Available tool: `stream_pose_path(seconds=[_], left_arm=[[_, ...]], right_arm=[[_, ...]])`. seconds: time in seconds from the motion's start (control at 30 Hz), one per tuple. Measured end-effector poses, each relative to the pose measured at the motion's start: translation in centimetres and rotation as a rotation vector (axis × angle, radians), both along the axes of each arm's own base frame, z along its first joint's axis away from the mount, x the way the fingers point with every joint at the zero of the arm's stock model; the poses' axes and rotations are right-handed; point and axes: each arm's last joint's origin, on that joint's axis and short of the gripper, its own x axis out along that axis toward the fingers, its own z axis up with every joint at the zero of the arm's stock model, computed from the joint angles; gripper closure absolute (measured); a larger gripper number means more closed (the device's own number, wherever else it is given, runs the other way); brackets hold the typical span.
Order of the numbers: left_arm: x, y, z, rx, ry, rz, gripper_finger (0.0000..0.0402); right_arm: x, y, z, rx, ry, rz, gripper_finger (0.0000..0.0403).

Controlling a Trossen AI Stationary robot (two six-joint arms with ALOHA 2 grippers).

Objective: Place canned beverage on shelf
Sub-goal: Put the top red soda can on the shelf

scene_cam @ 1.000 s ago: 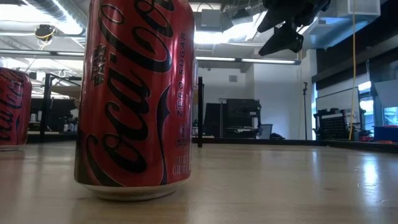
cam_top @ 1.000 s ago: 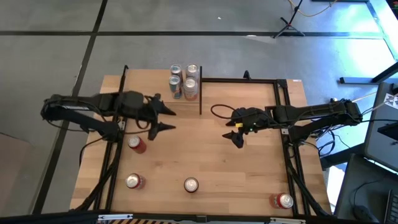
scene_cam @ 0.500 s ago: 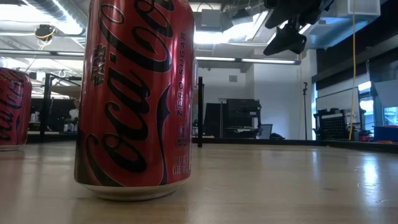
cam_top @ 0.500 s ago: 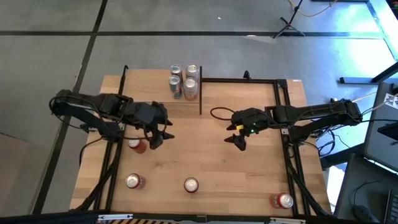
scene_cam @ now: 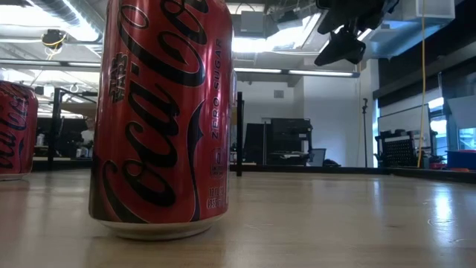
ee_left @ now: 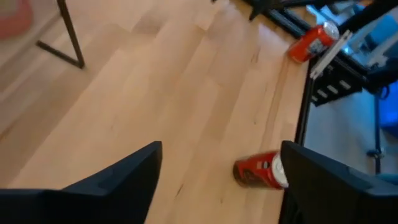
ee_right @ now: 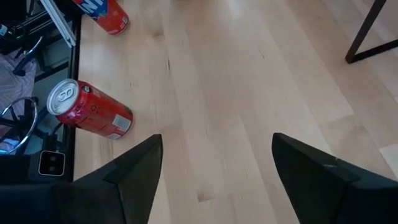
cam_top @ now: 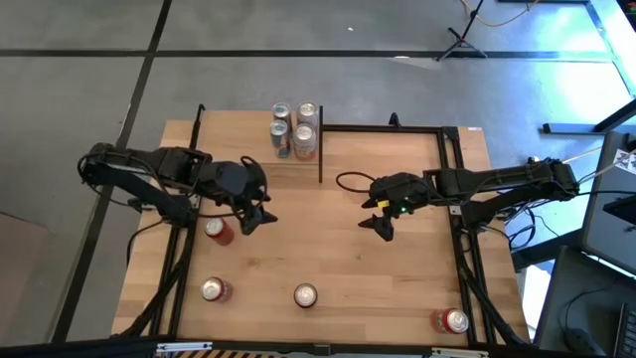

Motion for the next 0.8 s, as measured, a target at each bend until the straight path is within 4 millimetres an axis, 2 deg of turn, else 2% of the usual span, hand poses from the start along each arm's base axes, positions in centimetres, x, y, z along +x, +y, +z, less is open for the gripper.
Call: stream_pose_path(seconds=[0.2,0.33,0.53,0.67,0.8], left_arm=[[0.2,-0.2,-0.2,-0.023,0.018,-0.019,0.0036],[0.3,-0.7,0.0,-0.107,-0.007,-0.081,0.0033],[0.7,-1.1,0.6,-0.137,-0.071,-0.099,0.0036],[-0.3,-0.6,-0.5,-0.122,0.082,-0.013,0.0036],[-2.2,0.0,-1.9,-0.1,0.312,0.127,0.0036]], right_arm=[[0.0,0.0,0.0,0.0,0.0,-0.001,0.0112],[0.0,0.0,0.0,-0.001,0.0,-0.001,0.0112],[0.0,-0.1,0.0,-0.013,-0.001,-0.015,0.0112],[0.0,-0.1,0.0,-0.026,-0.002,-0.03,0.0112],[0.0,-0.2,0.0,-0.039,-0.003,-0.039,0.0112]])
